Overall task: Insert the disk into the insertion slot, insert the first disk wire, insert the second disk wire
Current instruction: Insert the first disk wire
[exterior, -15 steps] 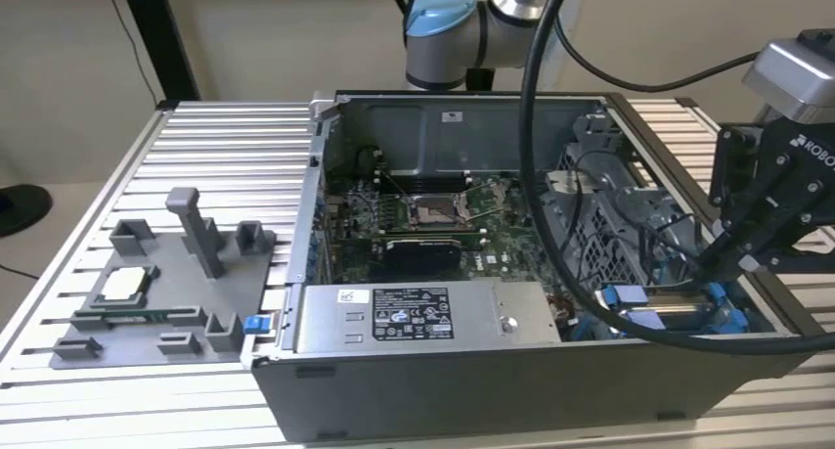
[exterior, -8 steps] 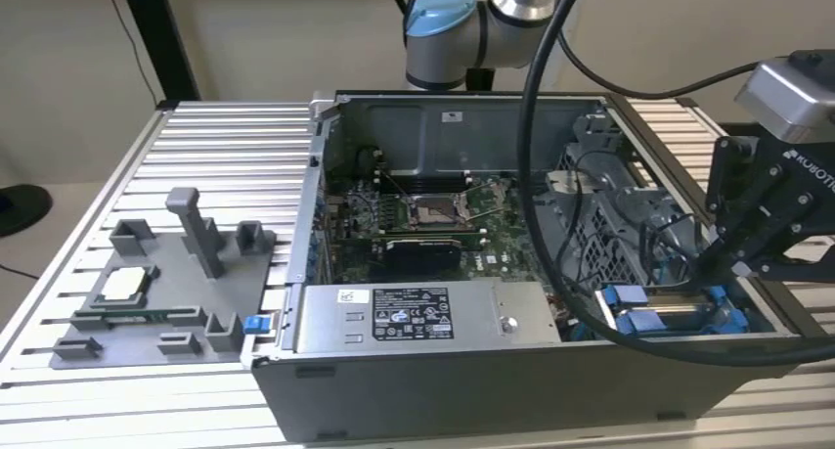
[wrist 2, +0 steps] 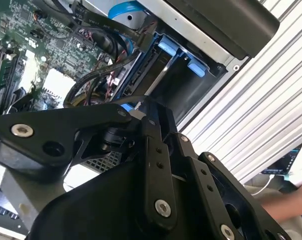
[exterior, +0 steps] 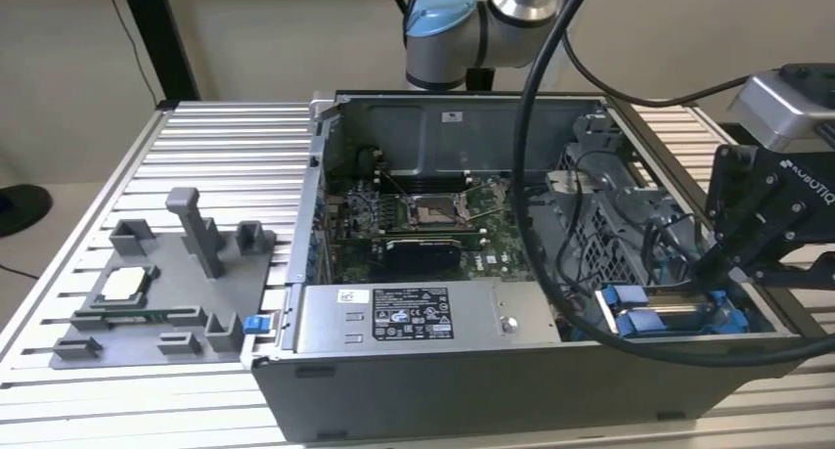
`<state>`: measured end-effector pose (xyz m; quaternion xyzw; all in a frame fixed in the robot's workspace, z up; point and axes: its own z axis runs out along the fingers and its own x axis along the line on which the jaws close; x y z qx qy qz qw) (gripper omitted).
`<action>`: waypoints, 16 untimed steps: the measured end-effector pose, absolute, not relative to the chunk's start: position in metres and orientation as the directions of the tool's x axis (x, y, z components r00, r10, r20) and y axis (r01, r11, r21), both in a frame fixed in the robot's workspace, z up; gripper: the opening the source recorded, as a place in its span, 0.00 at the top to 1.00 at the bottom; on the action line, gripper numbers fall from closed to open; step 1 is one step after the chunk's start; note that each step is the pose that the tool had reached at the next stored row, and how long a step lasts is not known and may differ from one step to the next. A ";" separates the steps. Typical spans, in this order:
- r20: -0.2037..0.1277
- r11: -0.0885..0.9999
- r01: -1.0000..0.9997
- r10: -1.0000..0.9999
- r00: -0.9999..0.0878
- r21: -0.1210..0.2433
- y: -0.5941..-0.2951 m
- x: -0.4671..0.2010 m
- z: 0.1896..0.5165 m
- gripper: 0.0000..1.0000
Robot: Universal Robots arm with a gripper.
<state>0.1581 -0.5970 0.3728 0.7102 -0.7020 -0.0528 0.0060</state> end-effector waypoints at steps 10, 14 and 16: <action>-0.067 0.024 -0.996 -0.997 -0.029 0.081 -0.590 0.161 0.368 1.00; -0.067 0.024 -0.997 -0.997 -0.029 0.080 -0.582 0.163 0.366 1.00; -0.067 0.024 -0.997 -0.997 -0.029 0.077 -0.578 0.165 0.365 1.00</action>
